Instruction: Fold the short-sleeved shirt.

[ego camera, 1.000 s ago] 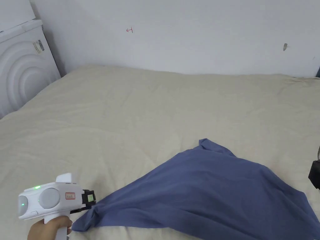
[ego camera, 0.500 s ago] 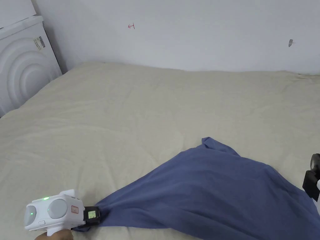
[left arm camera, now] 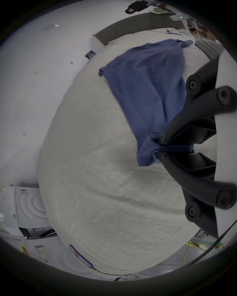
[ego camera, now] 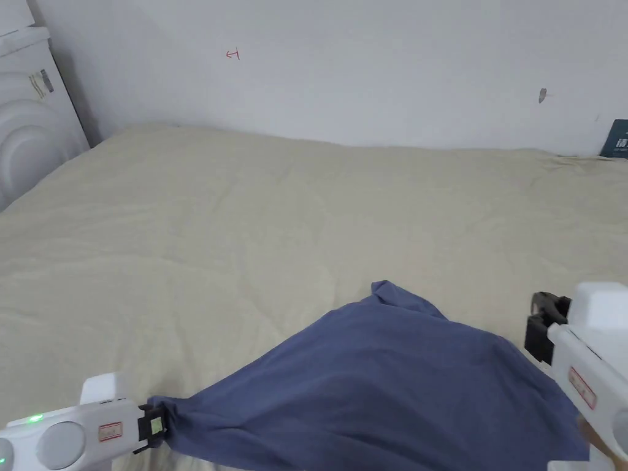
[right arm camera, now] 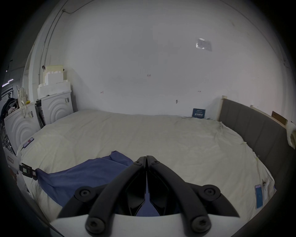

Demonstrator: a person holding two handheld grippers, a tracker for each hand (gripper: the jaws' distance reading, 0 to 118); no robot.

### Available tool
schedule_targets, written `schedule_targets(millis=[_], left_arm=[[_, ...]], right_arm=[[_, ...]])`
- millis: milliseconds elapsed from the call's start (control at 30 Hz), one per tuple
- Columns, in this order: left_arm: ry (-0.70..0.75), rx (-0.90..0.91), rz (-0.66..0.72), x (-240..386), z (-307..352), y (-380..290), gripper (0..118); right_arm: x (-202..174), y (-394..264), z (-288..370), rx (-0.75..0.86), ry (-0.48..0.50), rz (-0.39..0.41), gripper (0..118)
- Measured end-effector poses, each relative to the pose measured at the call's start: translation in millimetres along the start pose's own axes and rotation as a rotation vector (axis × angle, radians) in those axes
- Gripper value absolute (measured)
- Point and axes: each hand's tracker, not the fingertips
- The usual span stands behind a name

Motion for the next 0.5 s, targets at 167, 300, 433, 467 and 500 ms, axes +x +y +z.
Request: schedule_targets(millis=[167,300,433,467,500], left_arm=[[-0.032,0.038,-0.009,4,12,8,6],[-0.054,0.041,-0.002,4,13,13,6],[-0.063,0.035,0.001,0,6,16,6],[-0.067,0.032,0.006,-1,4,17,6],[-0.072,0.028,0.008,-1,3,18,6]], right_arm=[[-9,21,-68,-0.102,0.083,-0.045,8],[-17,28,-132,-0.213,0.141,-0.073,58],[-34,25,-195,-0.322,0.153,-0.030,98],[-37,24,-208,-0.330,0.160,-0.026,98],[-42,23,-223,-0.350,0.162,-0.015,98]])
